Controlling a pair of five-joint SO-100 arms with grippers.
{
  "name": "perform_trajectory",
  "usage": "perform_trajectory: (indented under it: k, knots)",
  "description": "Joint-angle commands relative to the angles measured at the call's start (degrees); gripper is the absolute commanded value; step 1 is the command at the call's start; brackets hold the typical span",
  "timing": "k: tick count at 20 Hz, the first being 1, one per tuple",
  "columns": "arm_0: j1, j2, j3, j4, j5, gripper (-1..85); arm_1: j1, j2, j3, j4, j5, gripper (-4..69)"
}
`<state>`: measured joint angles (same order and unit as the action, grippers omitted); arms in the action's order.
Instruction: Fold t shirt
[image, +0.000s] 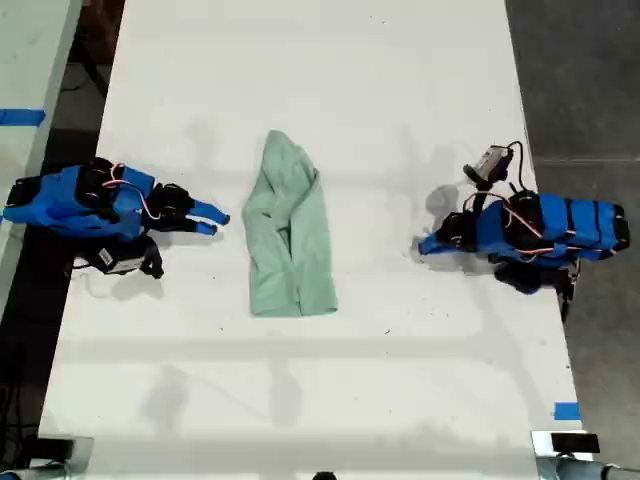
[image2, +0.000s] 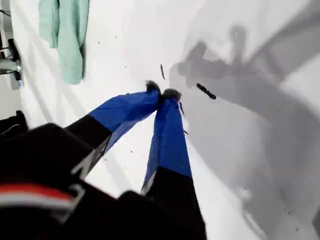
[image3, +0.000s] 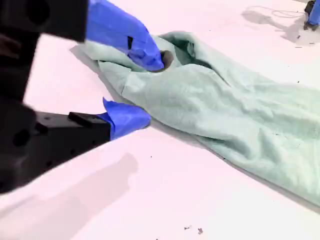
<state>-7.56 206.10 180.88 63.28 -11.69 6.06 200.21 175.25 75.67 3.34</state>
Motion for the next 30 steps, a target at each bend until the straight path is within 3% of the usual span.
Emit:
perform_trajectory:
  k: [1,5,6,7,8,9,10,11,12,13,14,15,16,19,20,21,24,26,28,30]
  knots:
    - [-6.6,0.4,3.2,-2.2,7.8,13.9,-1.1,0.6,3.0,0.4,-4.3,2.2]
    - [-6.9,0.4,3.4,-2.5,10.3,13.7,-1.3,0.6,3.0,0.4,-2.0,2.2]
    - [-8.3,0.4,3.9,-4.0,22.9,13.7,-1.4,0.6,3.0,0.4,-1.5,2.2]
    - [-9.0,0.4,2.8,-4.0,19.9,14.2,-1.4,0.6,3.0,0.4,-1.2,2.2]
    - [-7.6,0.4,2.1,-4.0,12.0,15.8,-1.1,0.6,3.0,0.4,-1.2,2.2]
    - [-2.1,0.5,1.7,-4.0,5.5,17.3,-1.0,0.6,3.0,0.4,-1.1,2.2]
    - [0.2,0.5,1.6,-5.9,7.5,19.1,-0.9,0.6,3.0,0.4,-1.1,2.2]
    - [1.1,0.5,1.7,-6.0,6.8,29.4,-0.6,0.6,3.0,0.4,-1.0,2.2]
    - [1.9,0.5,1.1,-2.3,0.5,28.3,-0.6,0.6,3.0,0.4,-0.7,2.2]
    - [1.5,0.6,1.1,-1.3,5.3,27.5,-0.6,0.6,3.0,0.4,-0.6,2.2]
    - [1.2,0.6,1.4,-1.5,4.6,27.5,-0.9,0.5,3.0,0.4,-0.5,2.2]
    - [0.4,0.6,1.6,-1.9,5.7,22.8,-0.9,0.5,3.0,0.4,-0.7,2.2]
    - [-1.6,0.6,1.2,-4.5,16.4,-0.1,-0.7,0.5,3.0,0.4,-0.8,2.2]
    - [7.6,0.6,-2.5,-6.7,13.0,-0.1,1.2,-2.9,-1.6,-1.9,-6.3,2.2]
    - [7.8,-1.1,-6.8,-10.9,13.2,-0.1,-0.2,-15.5,-10.4,-3.9,-5.9,2.1]
    - [7.9,-13.0,-16.0,-8.2,9.1,0.0,-2.0,-34.5,-23.6,-4.1,-5.2,2.2]
    - [13.4,-59.4,-46.1,-6.9,6.9,18.7,-8.4,-80.4,-66.4,1.2,-7.8,11.9]
    - [17.3,-77.1,-56.4,-10.0,6.3,19.2,-11.6,-97.2,-84.8,2.6,-8.8,16.4]
    - [18.3,-86.2,-57.4,-12.0,1.5,19.2,-13.6,-109.4,-96.6,2.8,-9.5,16.7]
    - [20.3,-96.6,-60.3,-15.8,0.9,19.8,-14.6,-117.4,-103.7,2.6,-10.2,18.0]
